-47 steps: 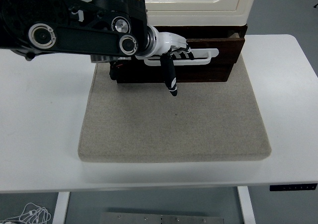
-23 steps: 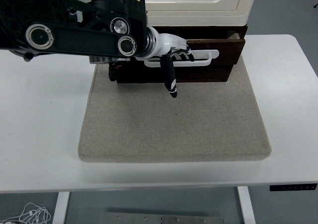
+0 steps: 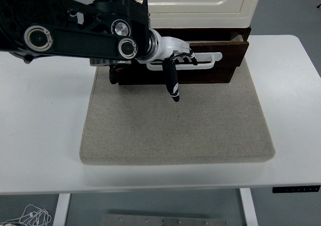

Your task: Open the drawer under the combination cabinet

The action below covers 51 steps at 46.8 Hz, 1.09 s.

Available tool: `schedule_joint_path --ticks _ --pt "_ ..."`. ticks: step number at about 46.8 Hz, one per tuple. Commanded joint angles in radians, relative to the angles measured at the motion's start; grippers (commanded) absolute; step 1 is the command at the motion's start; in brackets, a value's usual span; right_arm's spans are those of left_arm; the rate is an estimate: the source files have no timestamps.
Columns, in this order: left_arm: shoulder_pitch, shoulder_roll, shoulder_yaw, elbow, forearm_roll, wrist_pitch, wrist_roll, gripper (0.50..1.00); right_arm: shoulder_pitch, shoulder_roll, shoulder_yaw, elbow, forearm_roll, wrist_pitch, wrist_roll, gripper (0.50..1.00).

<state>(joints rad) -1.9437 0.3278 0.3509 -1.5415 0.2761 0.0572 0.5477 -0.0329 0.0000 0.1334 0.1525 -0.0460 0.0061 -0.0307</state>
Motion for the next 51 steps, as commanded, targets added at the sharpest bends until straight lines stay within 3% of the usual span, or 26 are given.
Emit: schedule_joint_path --ticks 1,14,31,51 --pt "-0.001 0.002 -0.001 0.0 -0.002 -0.003 0.0 1.0 0.001 0.0 -0.001 0.001 0.0 -0.001 0.0 0.926" --pt "-0.001 0.005 -0.009 0.0 -0.002 -0.005 0.0 1.0 0.001 0.0 0.0 -0.001 0.0 0.0 0.0 0.926" --pt "-0.003 0.011 -0.029 0.0 -0.005 -0.065 0.0 1.0 0.001 0.0 0.0 -0.001 0.0 0.0 0.0 0.926" --pt "-0.003 0.027 -0.044 0.0 -0.006 -0.095 0.0 1.0 -0.001 0.0 0.0 -0.001 0.0 0.0 0.0 0.926"
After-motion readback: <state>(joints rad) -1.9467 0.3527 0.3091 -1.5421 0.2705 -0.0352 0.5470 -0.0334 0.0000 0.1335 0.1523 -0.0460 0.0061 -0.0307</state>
